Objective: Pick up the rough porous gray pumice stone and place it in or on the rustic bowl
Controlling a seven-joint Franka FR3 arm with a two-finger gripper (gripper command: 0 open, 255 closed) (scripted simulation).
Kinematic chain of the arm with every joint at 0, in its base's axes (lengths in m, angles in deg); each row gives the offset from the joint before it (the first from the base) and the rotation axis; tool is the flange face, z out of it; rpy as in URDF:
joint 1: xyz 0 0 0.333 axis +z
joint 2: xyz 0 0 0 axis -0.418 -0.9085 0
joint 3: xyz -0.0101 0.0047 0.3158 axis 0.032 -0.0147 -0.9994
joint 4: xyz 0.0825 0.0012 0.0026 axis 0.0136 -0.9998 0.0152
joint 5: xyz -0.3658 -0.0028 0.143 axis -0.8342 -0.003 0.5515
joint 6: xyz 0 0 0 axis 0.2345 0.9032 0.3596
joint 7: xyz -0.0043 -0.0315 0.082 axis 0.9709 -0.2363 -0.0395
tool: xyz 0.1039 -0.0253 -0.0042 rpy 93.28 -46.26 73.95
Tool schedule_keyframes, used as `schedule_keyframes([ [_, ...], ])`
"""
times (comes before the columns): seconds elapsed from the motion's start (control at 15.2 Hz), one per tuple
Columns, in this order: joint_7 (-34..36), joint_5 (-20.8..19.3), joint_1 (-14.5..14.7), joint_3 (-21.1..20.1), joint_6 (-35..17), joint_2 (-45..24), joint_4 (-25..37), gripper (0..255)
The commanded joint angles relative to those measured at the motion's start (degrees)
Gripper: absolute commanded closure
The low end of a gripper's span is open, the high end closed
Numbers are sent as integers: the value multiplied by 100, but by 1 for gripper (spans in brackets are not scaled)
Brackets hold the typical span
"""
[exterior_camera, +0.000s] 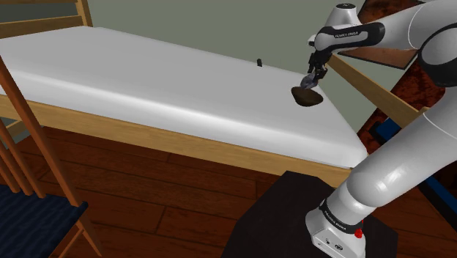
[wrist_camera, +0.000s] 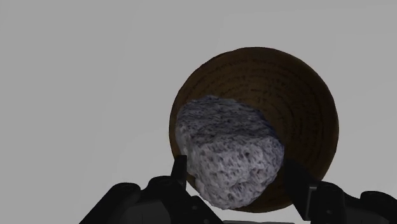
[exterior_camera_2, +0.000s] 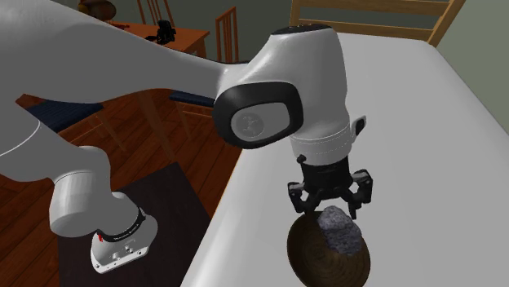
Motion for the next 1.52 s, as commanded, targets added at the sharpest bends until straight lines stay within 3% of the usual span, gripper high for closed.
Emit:
schedule_keyframes([
  [0.0,39,-22,-8,9,-142,-16,-126,255],
  [0.66,84,-43,-19,24,-325,-53,-278,255],
  [0.73,84,-43,-19,24,-326,-53,-278,0],
  [1.06,85,-44,-19,24,-326,-53,-279,0],
  [1.32,175,-165,58,-169,382,351,2,0],
  [1.45,175,-164,56,-171,382,352,1,0],
])
